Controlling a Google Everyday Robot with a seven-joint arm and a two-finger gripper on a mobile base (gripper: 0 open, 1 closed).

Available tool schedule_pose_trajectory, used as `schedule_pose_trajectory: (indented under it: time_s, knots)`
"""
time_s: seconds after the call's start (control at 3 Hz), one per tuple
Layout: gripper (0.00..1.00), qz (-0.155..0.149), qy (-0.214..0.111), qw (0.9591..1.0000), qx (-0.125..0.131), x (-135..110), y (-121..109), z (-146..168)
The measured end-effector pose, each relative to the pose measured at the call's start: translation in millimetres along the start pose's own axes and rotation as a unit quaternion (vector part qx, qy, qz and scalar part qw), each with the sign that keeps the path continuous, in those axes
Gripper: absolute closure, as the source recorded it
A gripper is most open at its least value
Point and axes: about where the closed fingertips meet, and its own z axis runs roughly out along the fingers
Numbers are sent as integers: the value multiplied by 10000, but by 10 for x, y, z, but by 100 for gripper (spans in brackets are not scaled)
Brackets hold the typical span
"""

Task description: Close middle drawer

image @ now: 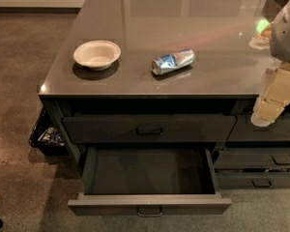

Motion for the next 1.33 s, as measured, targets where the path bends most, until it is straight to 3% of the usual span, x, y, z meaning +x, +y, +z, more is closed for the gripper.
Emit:
schedule_pose_trajectory:
  time_s: [0.67,1.0,1.33]
  knots:
    - [0,107,-21,9999,-76,66,103,120]
    - [0,323,-218,9981,-482,204,429,553]
    - [0,413,-758,9884,-1247,239,956,1290]
